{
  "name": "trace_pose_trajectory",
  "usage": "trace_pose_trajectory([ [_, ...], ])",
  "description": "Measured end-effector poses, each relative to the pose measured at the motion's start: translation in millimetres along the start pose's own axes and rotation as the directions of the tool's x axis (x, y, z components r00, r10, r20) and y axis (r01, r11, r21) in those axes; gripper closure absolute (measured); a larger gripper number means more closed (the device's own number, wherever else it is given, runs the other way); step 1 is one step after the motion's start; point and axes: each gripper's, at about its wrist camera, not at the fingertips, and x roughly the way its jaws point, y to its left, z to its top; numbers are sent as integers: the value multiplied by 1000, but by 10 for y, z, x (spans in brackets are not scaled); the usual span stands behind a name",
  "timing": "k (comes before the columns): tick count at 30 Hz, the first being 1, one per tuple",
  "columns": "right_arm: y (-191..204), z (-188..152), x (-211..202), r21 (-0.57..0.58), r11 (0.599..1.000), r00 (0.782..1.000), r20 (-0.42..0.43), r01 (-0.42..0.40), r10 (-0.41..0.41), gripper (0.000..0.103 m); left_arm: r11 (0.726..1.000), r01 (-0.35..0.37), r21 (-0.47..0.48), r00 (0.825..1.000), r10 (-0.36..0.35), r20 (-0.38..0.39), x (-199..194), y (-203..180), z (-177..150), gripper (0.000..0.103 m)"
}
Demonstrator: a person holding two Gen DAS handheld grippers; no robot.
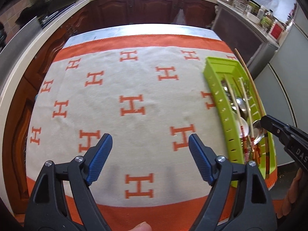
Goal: Organize utensils
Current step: 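Carry the wooden chopstick into the green tray and open the right tool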
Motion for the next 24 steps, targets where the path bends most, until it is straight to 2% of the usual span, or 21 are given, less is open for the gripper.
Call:
trace_pose_trajectory([
  [4, -211, -9, 43, 31, 999, 999, -20, 29, -28, 96, 999, 16, 43, 1000, -16, 6, -1, -250, 65, 23],
  [9, -342, -44, 138, 53, 998, 999, -45, 28, -26, 95, 997, 24, 70, 1000, -25, 15, -21, -426, 95, 23],
  [24, -264, -126, 170, 84, 995, 998, -29, -59, 61, 95, 997, 1, 74, 1000, -1, -1, -34, -401, -62, 23],
])
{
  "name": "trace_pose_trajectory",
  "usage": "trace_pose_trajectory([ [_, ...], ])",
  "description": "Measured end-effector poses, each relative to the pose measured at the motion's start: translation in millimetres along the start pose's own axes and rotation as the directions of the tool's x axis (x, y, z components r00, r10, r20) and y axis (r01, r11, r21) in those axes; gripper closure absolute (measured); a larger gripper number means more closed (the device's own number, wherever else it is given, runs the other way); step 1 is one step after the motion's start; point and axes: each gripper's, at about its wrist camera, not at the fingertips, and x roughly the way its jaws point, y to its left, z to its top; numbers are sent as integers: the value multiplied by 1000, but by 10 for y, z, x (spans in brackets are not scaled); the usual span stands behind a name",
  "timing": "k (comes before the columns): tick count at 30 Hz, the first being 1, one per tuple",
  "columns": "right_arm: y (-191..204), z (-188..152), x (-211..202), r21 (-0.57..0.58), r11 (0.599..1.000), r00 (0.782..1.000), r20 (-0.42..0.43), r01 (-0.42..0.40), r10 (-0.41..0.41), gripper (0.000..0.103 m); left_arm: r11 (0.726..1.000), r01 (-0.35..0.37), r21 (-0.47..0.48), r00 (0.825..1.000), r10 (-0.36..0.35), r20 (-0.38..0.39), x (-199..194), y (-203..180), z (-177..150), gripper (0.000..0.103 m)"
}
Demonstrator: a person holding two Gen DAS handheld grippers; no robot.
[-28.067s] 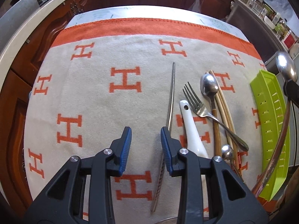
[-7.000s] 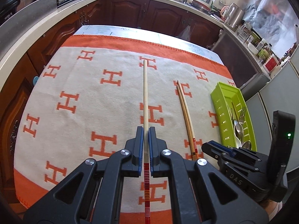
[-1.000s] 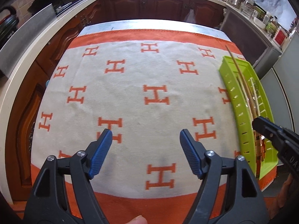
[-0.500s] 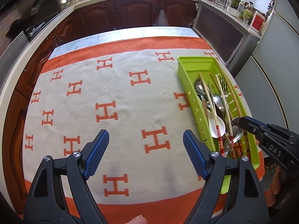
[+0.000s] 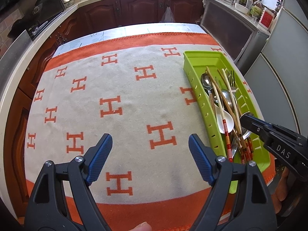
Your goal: Organize utensils
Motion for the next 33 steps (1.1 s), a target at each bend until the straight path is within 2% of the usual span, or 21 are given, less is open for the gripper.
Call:
trace_pose_trajectory([
  [5, 56, -10, -27, -12, 1000, 1000, 5, 1, -1, 93, 1000, -10, -4, 1000, 10, 17, -59, 39, -38, 23],
  [7, 76, -18, -55, -16, 1000, 1000, 13, 6, -6, 83, 1000, -9, -6, 1000, 9, 20, -83, 47, -49, 23],
  [9, 108, -29, -94, -18, 1000, 1000, 27, 7, -6, 79, 1000, -9, -7, 1000, 9, 22, -108, 60, -67, 23],
  [17, 261, -108, -215, -25, 1000, 999, 41, -10, 11, 77, 1000, -21, -21, 999, 21, 44, -237, 186, -142, 23],
  [22, 409, -187, -306, -21, 1000, 998, 68, -17, 19, 59, 999, -33, -34, 998, 35, 44, -357, 317, -190, 23],
  [33, 883, -246, -515, -75, 997, 993, 111, -24, 33, 51, 988, -118, -95, 985, 129, 114, -852, 712, -278, 22],
])
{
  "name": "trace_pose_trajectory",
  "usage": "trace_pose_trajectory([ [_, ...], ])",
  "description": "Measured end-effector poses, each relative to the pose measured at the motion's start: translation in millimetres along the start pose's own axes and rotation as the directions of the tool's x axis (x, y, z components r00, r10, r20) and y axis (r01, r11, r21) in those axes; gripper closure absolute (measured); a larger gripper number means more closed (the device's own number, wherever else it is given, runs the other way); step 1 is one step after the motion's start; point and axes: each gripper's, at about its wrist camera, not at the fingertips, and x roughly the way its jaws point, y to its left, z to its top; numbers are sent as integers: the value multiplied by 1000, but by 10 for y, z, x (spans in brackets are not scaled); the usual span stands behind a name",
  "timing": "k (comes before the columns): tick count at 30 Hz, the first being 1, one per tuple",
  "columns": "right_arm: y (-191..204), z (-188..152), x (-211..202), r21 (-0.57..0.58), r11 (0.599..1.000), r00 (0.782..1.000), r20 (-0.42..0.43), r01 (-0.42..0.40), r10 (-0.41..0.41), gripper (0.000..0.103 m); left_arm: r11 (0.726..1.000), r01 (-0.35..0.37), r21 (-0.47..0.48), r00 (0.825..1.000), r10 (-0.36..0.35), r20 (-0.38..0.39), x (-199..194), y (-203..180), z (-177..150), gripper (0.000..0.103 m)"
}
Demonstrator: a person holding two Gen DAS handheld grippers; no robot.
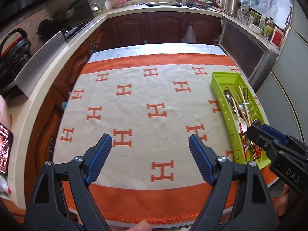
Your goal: Organize utensils
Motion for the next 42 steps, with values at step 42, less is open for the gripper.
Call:
trace_pose_trajectory([
  [42, 603, -107, -268, -116, 993, 998, 61, -5, 12, 42, 992, -19, -126, 998, 26, 54, -334, 440, -209, 21],
])
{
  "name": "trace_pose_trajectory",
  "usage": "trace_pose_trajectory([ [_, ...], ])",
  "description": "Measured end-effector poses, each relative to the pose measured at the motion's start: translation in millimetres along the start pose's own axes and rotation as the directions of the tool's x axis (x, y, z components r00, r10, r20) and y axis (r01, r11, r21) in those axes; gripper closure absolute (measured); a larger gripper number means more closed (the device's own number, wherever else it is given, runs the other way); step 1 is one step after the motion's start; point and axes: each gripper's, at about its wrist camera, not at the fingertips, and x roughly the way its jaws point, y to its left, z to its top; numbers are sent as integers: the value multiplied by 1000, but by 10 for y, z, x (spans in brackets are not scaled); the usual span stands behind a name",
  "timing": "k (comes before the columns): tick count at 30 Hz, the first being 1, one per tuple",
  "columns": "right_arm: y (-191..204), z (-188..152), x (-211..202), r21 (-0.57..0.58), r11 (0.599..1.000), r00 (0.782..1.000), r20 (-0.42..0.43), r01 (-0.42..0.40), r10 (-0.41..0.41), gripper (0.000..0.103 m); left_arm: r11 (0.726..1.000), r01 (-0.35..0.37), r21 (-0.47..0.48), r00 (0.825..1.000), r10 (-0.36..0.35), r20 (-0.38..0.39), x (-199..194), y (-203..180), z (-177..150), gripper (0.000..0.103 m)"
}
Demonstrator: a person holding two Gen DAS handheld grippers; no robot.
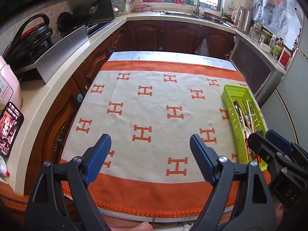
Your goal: Organize utensils
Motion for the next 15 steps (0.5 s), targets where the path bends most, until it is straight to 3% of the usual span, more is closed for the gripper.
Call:
trace_pose_trajectory([
  [15, 7, -32, 18, 1, 1000, 1000, -3, -1, 1, 42, 1000, 5, 4, 1000, -5, -3, 20, -18, -16, 21],
])
